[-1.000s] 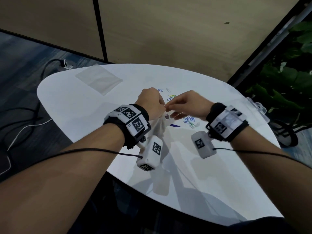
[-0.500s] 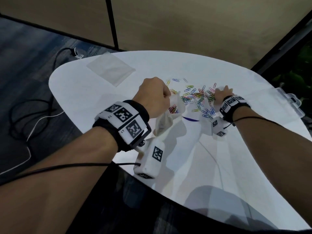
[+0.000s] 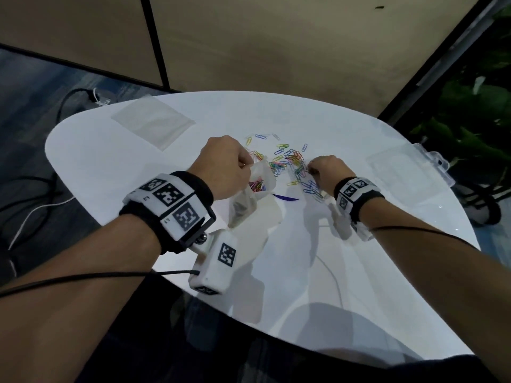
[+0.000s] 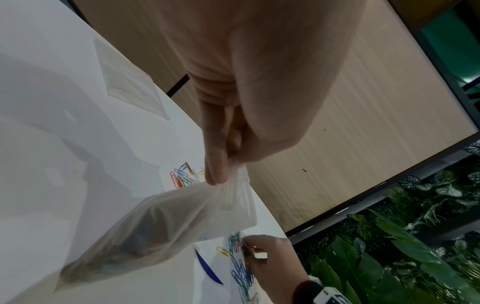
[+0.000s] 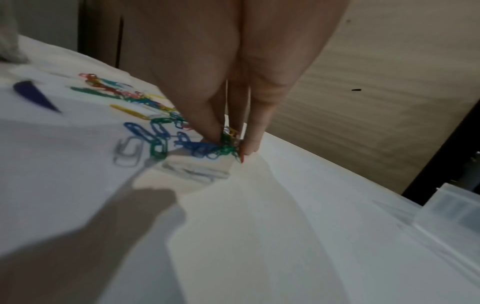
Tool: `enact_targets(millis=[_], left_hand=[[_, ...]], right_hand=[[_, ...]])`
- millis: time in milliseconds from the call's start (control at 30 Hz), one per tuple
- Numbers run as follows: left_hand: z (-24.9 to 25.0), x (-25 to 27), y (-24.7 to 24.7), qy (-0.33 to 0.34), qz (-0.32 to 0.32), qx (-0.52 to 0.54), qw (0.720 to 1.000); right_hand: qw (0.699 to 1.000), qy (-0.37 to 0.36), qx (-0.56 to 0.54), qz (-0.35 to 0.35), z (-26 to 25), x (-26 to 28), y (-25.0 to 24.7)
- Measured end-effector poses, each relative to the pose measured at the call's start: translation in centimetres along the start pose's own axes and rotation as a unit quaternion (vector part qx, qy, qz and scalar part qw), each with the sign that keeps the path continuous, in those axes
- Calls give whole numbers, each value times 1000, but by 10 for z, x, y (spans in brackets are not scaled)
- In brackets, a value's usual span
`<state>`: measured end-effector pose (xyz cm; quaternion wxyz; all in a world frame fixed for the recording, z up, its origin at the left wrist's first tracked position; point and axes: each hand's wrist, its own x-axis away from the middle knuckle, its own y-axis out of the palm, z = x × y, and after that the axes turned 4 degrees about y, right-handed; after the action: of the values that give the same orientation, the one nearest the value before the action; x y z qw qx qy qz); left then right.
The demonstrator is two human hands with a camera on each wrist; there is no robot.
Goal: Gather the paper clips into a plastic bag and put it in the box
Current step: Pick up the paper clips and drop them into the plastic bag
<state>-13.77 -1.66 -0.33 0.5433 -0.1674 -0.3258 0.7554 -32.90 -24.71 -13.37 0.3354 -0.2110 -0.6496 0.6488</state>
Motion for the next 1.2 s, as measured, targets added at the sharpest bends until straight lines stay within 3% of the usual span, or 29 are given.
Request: enact_targets(millis=[133, 200, 233, 300, 333, 367, 400, 467, 533, 600, 633, 733, 800, 900, 1000, 1100, 1167, 1200], left_hand=[[2, -1, 2, 1, 1, 1, 1000], [4, -2, 2, 2, -4, 0, 1000], [4, -3, 3, 4, -8, -1, 1000], [5, -5, 4, 6, -14, -5, 1000], [6, -6, 5, 3, -16, -5, 1000], [6, -6, 6, 0, -17, -3, 1000], [7, -7, 7, -5, -18, 0, 1000], [8, -8, 8, -13, -16, 5, 1000], [8, -7, 8, -20, -10, 13, 1000], [8, -7, 9, -29, 0, 23, 999], [8, -7, 9, -33, 4, 26, 999], [7, -6, 9, -45, 4, 39, 998], [6, -5, 7, -50, 3, 51, 997], [4, -4, 6, -50, 6, 56, 997], [5, -2, 7, -38, -9, 45, 998], [3, -3, 5, -28, -2, 27, 999], [1, -3, 2, -30, 2, 26, 999], [-1, -4, 0, -32, 2, 29, 999]], right_hand=[[989, 124, -83, 3, -2, 7, -13], [954, 210, -214, 25, 5, 8, -17], [916, 253, -310, 30, 9, 10, -22], [786, 296, -542, 33, 9, 15, -36], [713, 284, -640, 27, 5, 18, -45], [660, 256, -706, 12, -2, 22, -57], [629, 223, -745, -9, -10, 28, -70], [609, 146, -777, -61, -31, 39, -100], [614, 98, -776, -107, -51, 51, -116], [650, 80, -745, -126, -69, 61, -115], [688, 70, -712, -124, -77, 65, -111], [866, 37, -494, -74, -96, 71, -102], [916, 21, -398, -38, -110, 75, -104], [948, -8, -317, 14, -127, 81, -111], [971, -69, -226, -33, -132, 85, -120], [936, -71, -338, -64, -116, 82, -133], [890, 0, -456, -20, -92, 72, -129], [881, 50, -471, -3, -76, 65, -121]])
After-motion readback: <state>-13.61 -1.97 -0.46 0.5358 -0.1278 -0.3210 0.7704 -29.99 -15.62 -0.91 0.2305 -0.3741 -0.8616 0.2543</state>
